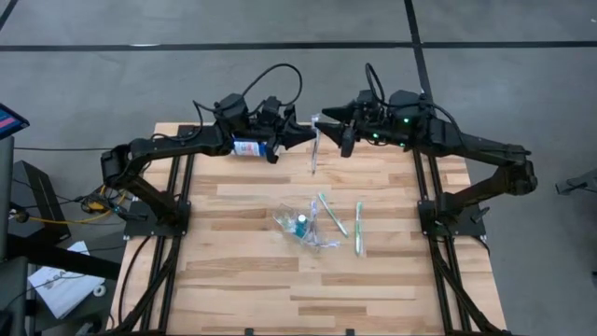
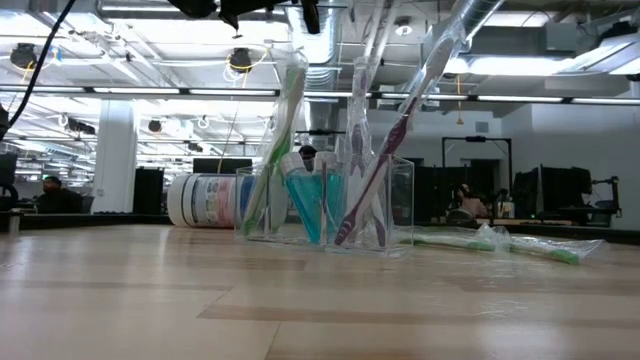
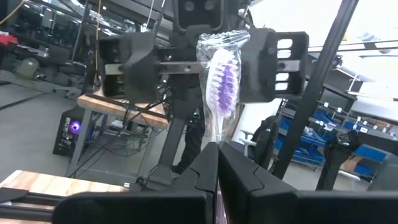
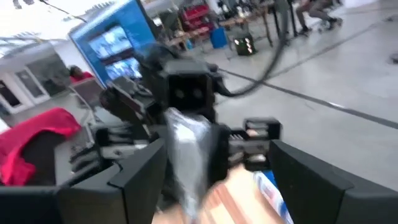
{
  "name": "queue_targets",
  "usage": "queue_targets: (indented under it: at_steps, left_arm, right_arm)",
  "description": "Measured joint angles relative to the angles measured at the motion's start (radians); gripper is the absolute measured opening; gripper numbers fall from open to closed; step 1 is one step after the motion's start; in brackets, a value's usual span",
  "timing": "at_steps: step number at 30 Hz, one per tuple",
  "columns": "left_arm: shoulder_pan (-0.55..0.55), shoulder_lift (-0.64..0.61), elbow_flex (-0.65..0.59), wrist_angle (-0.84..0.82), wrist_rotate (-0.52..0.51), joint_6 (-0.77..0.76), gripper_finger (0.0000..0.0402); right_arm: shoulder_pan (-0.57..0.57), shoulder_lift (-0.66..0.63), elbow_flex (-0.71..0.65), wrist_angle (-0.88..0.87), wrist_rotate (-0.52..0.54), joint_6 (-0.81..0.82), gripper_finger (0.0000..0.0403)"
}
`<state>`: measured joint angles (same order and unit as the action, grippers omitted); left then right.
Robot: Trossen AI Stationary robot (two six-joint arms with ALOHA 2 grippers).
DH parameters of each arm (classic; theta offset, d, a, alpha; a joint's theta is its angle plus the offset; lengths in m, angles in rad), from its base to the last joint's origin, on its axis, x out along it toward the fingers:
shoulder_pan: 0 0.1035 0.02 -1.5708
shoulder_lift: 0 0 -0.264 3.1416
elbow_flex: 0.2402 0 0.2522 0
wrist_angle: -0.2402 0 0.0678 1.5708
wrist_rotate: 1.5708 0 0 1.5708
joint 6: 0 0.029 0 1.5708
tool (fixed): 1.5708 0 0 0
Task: Pick & Place toothbrushing station
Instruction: Put the purple toothbrush into the right compartment of the transparent organizer
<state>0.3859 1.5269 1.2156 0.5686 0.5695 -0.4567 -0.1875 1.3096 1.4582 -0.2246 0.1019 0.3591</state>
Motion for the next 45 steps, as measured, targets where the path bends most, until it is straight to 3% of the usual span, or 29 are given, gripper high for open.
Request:
queue_targets:
  at_steps: [9, 13, 17, 22, 24, 33, 41, 45]
  left_arm:
    - [0.000, 0.000, 0.000, 0.000, 0.008, -0.004, 0.0000]
    - [0.000, 0.000, 0.000, -0.001, 0.012, -0.004, 0.0000]
    - [0.000, 0.000, 0.000, -0.003, 0.013, -0.005, 0.0000]
    - [0.002, 0.000, 0.000, -0.005, 0.012, -0.004, 0.0000]
    - [0.003, 0.000, 0.000, -0.006, 0.013, -0.004, 0.0000]
    - [0.012, 0.000, 0.002, -0.011, 0.014, 0.107, 0.0016]
    - [0.105, 0.000, 0.002, -0.032, 0.093, 0.114, 0.0050]
    - [0.181, 0.000, 0.001, -0.115, 0.093, 0.175, 0.0058]
  right_arm:
    - [-0.006, 0.036, 0.001, 0.039, -0.052, 0.014, 0.0269]
    - [-0.005, 0.041, 0.001, 0.040, -0.053, 0.016, 0.0248]
    - [-0.005, 0.040, 0.001, 0.041, -0.054, 0.013, 0.0184]
    - [-0.005, 0.040, 0.001, 0.043, -0.056, -0.025, 0.0049]
    - [-0.005, 0.039, 0.001, 0.046, -0.055, -0.055, 0.0025]
    - [-0.005, 0.026, 0.058, -0.004, -0.052, -0.116, 0.0011]
    - [-0.024, 0.002, 0.200, -0.323, 0.060, -0.184, 0.0011]
    - [0.010, -0.046, 0.220, -0.364, 0.119, -0.180, 0.0011]
